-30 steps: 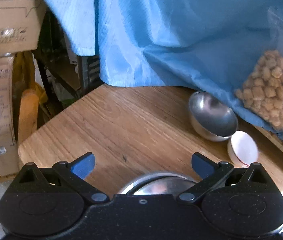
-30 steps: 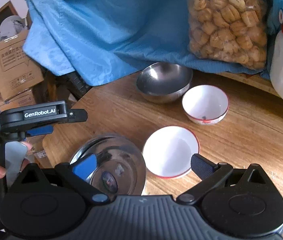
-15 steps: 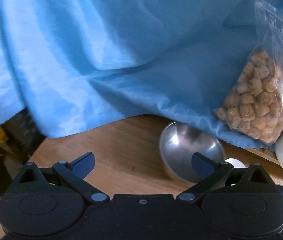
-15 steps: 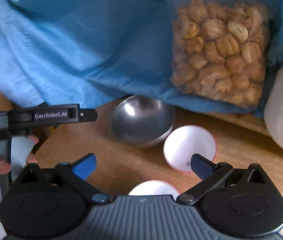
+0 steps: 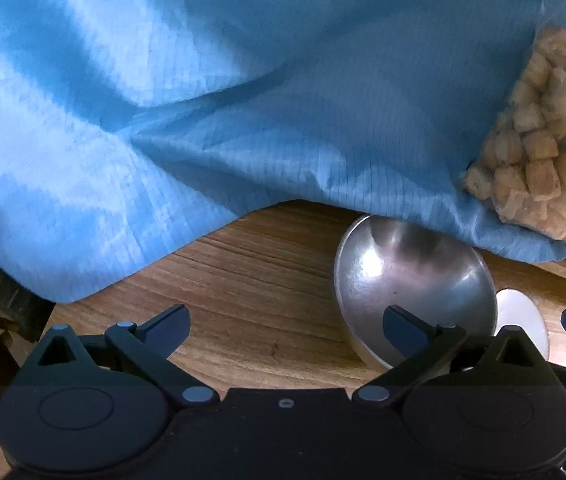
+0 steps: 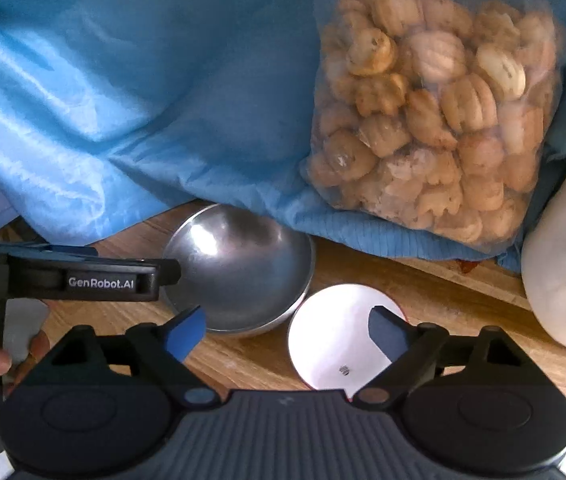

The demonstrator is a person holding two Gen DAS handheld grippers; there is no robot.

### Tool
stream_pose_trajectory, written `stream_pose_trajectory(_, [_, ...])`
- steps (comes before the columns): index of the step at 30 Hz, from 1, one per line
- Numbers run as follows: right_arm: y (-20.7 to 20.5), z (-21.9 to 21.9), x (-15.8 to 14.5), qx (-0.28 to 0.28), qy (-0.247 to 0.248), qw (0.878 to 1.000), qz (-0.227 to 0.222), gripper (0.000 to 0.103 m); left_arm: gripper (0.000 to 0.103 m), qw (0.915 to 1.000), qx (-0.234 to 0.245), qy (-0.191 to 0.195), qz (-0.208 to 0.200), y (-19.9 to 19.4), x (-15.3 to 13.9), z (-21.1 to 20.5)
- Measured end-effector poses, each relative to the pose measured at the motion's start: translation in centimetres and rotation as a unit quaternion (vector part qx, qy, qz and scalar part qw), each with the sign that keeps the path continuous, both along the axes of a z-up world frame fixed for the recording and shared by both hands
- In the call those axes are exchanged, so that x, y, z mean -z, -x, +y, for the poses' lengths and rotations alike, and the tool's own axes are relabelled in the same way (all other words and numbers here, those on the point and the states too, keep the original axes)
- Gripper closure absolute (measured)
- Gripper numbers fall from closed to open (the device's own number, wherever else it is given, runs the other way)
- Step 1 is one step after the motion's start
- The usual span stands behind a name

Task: Organize plates and bowls
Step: 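Reach both grippers to the steel bowl and close on its rim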

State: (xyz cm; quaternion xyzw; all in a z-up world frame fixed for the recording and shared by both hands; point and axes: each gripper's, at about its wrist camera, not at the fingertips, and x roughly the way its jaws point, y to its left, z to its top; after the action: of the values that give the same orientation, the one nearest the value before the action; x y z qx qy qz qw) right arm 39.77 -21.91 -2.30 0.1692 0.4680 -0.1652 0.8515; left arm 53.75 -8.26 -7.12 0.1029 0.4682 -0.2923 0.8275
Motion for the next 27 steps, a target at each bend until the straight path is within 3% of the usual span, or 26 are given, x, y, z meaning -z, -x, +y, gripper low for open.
stream_pose_trajectory(7, [-1.6, -1.0, 1.1, 0.008, 0.013, 1.000, 0.017, 0.022, 0.002, 0.9995, 0.006, -0.029, 0.008, 0.6, 1.2, -0.9])
stream_pose_trajectory(11, [-2.7, -1.6, 1.8, 0.012, 0.005, 1.000, 0.022, 0.025, 0.008, 0.9993, 0.009, -0.032, 0.020, 0.8, 1.5, -1.3])
stream_pose_trajectory(19, [-4.5, -2.3, 2.4, 0.005, -0.019, 1.000, 0.003, 0.051, 0.028, 0.9970, 0.059, -0.045, 0.020, 0.6, 1.0, -2.5])
stream_pose_trajectory(22, [-4.8, -2.3, 2.6, -0.001, -0.023, 1.000, 0.004, 0.063, 0.040, 0.9967, 0.066, -0.036, 0.030, 0.6, 1.0, -2.6])
stream_pose_trajectory(27, [-4.8, -2.2, 3.0, -0.008, -0.026, 1.000, 0.011, 0.068, 0.076, 0.9964, 0.071, 0.002, 0.047, 0.8, 1.2, -2.6])
